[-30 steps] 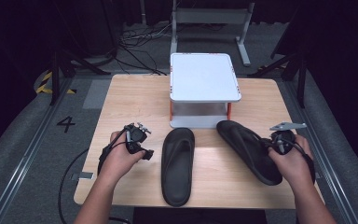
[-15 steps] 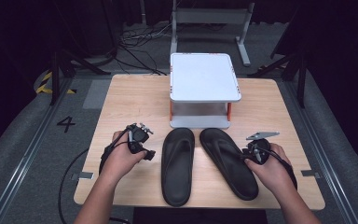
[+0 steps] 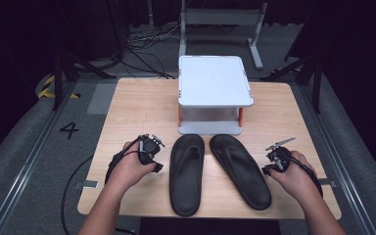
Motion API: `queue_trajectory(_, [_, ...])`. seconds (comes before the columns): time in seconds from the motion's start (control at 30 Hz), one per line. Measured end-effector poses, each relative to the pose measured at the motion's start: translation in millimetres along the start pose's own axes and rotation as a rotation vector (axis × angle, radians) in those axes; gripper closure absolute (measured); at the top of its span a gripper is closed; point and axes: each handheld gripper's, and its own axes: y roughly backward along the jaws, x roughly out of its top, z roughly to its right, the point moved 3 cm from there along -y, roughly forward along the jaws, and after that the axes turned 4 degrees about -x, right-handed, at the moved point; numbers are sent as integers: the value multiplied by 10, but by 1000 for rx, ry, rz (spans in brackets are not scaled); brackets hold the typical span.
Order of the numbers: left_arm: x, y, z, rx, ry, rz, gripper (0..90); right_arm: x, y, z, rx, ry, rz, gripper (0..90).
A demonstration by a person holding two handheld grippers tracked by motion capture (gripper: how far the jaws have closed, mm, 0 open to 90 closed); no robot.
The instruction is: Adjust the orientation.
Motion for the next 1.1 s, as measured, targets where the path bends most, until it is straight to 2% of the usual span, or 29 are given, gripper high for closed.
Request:
queue_trajectory(0.03, [-2,-21,8,-14,-5,-7,510,9,0,-42,10,19,-7,825])
queue_trajectory(0.13, [4,-72,85,-55,-31,-40,552,46,-4,-202,115,36,6,804])
queue_trajectory(0.2, [13,-83,140,-82,-46,-56,568,67,-24,-290,152,62,17,798])
queue_trajectory(0.23, [13,-83,140,-82,-46,-56,568,67,-24,-290,152,62,17,798])
queue_trajectory(0.3, [20,-89,189,-98,-70,-69,568,82,-49,-385,211,55,19,783])
queue_trajectory(0.4, [9,-120,226,-127,-80,-98,577,87,-72,-500,291,55,13,742])
queue_trajectory(0.47, [9,-126,240,-135,-82,-102,581,90,-81,-509,299,56,14,719])
queue_trajectory(0.5, [17,-127,251,-145,-102,-102,595,94,-74,-496,291,50,26,699])
queue_trajectory(0.53, [16,-126,270,-149,-104,-115,642,101,-58,-473,286,40,42,690])
queue_trajectory(0.57, [22,-131,289,-151,-114,-118,647,105,-35,-447,280,30,49,686])
queue_trajectory(0.67, [53,-152,383,-189,-169,-124,651,102,8,-383,258,21,66,671])
queue_trajectory(0.8, [121,-178,445,-157,-187,-131,605,88,-2,-362,246,9,57,674])
queue_trajectory(0.9, [156,-200,452,-133,-190,-105,588,90,6,-367,233,8,58,673])
queue_trajectory(1.03, [169,-200,474,-123,-200,-104,601,111,99,-358,197,10,95,674])
queue_trajectory(1.1, [166,-198,468,-127,-198,-102,604,126,152,-375,179,28,121,663])
